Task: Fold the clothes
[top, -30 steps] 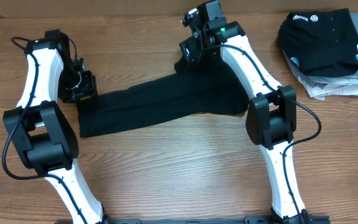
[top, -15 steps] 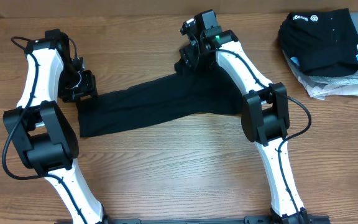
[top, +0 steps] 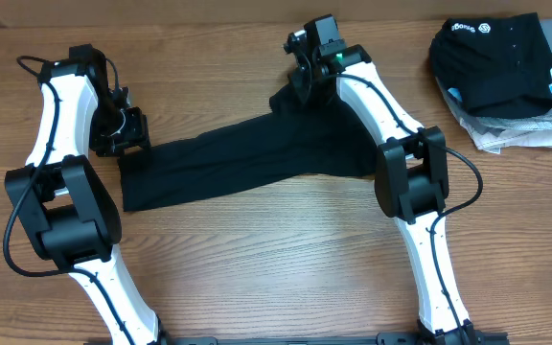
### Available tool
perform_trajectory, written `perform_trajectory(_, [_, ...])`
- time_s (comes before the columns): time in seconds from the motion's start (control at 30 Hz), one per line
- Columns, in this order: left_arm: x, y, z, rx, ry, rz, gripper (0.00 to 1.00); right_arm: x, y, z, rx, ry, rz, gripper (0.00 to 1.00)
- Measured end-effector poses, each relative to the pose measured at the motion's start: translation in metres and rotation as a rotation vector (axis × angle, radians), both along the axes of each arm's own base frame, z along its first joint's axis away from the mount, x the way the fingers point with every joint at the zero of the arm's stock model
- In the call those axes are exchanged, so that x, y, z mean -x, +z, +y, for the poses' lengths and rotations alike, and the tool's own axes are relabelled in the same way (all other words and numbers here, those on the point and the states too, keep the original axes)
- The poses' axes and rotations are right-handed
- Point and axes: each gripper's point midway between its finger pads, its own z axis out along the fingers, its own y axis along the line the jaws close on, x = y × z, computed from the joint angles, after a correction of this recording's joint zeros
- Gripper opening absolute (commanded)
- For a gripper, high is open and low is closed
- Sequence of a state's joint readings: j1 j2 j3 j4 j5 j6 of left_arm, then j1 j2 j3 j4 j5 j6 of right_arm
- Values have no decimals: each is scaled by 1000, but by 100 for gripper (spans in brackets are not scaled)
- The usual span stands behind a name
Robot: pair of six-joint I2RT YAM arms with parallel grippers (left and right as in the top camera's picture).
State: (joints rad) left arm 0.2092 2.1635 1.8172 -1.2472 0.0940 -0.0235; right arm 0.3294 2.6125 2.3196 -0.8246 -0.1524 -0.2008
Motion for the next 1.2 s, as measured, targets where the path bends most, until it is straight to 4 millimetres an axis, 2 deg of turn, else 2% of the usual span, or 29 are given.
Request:
perform_trajectory(0.07, [-1, 0, 0, -1, 0, -3, 60, 5, 1, -4, 8, -6, 29, 4])
perform_trajectory(0.17, [-3, 0, 1, -3, 0, -13, 60, 4, 18, -8, 9, -20, 42, 4])
perform_trajectory(0.23, [-6, 0, 1, -5, 0, -24, 61, 2, 43, -8, 1, -25, 25, 7])
perform_trajectory(0.33, [-7, 0, 2, -6, 0, -30, 61, -1, 100, -7, -23, -27, -39, 8])
perform_trajectory(0.4, [-9, 0, 2, -7, 0, -36, 61, 14, 133, -11, -30, -40, -33, 8])
perform_trajectory(0.47, [-10, 0, 2, -9, 0, -40, 61, 29, 149, -16, -29, -55, -5, 7])
perform_trajectory(0.5, [-10, 0, 2, -9, 0, -42, 61, 34, 152, -18, -27, -63, 9, 4])
perform_trajectory(0.57, [-11, 0, 2, -10, 0, -46, 61, 58, 153, -27, -10, -91, 97, 4])
perform_trajectory(0.67, [-12, 0, 3, -10, 0, -51, 62, 79, 146, -36, 5, -145, 201, 4])
perform_trajectory(0.83, [-13, 0, 3, -11, 0, -54, 66, 77, 148, -41, -84, -248, 254, 4])
perform_trajectory(1.03, [-13, 0, 3, -11, 0, -54, 65, 74, 150, -51, -153, -357, 303, 4])
perform_trajectory(1.2, [-13, 0, 3, -11, 0, -51, 65, 84, 149, -58, -139, -402, 355, 4])
